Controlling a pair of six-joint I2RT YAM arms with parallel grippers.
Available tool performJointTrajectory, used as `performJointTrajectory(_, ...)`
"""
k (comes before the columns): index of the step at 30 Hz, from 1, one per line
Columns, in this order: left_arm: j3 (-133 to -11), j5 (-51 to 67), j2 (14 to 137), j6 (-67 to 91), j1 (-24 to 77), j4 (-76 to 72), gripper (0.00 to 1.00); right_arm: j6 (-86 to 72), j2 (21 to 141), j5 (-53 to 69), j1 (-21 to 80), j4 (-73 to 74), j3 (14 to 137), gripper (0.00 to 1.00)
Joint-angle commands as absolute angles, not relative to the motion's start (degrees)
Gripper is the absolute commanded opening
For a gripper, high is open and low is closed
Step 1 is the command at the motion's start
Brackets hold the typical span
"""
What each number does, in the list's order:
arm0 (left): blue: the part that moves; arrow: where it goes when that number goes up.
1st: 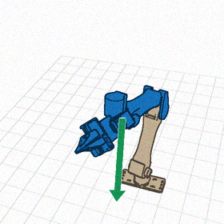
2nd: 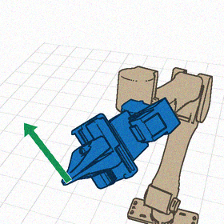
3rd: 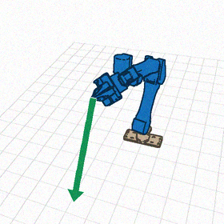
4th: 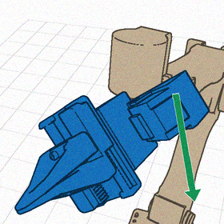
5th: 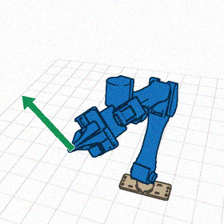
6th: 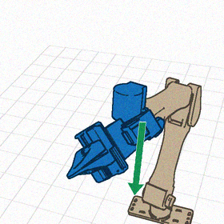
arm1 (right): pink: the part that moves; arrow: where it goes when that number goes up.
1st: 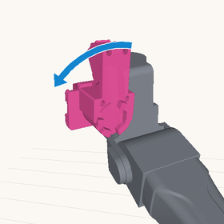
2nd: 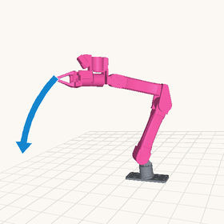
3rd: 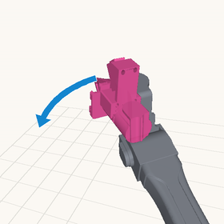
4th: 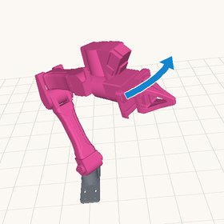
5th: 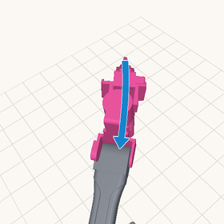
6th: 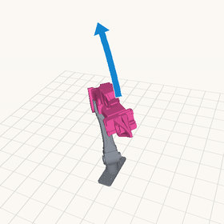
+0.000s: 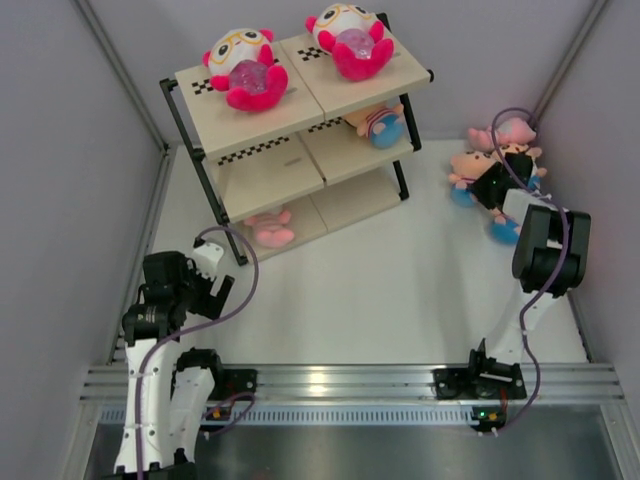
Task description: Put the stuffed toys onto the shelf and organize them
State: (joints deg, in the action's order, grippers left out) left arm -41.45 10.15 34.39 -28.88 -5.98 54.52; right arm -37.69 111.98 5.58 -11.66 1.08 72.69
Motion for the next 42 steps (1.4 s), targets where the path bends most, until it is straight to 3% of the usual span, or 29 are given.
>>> performJointTrajectory(1,-41.5,9.9,34.9,-28.4,-6.9,52.0,0.99,-37.3,111.0,1.8,-10.7,-2.4,72.5,0.25)
performJointTrajectory(2,-41.6,10.0,35.0,-28.5,-6.9,51.9,0.99,-36.5,108.2,0.5,-10.7,-2.8,71.4,0.04)
performJointTrajectory(3,-41.6,10.0,35.0,-28.4,-6.9,51.9,0.99,-35.9,106.5,0.4,-10.6,-2.8,70.4,0.0)
performJointTrajectory(7,-41.0,10.2,35.0,-28.5,-6.9,50.9,0.99,-30.9,91.4,-2.0,-9.1,1.5,65.0,0.0)
performJointTrajectory(13,-40.0,10.3,32.4,-28.5,-7.2,49.6,0.99,-20.7,71.5,-11.6,5.4,17.2,62.5,0.0)
performJointTrajectory(20,-37.7,10.0,26.8,-29.3,-7.2,48.2,0.99,-18.2,56.9,-12.4,19.8,36.2,63.3,0.0)
performJointTrajectory(26,-37.1,9.8,24.7,-29.2,-7.5,47.5,0.99,-11.2,60.7,-2.5,37.0,43.2,73.0,0.0)
performJointTrajectory(29,-36.9,9.7,24.3,-29.1,-7.8,47.5,0.99,-14.5,64.6,3.7,38.1,38.0,76.0,0.0)
performJointTrajectory(42,-36.2,9.7,26.5,-29.2,-9.6,46.4,0.99,-13.2,88.9,-3.8,38.1,26.6,97.8,0.0)
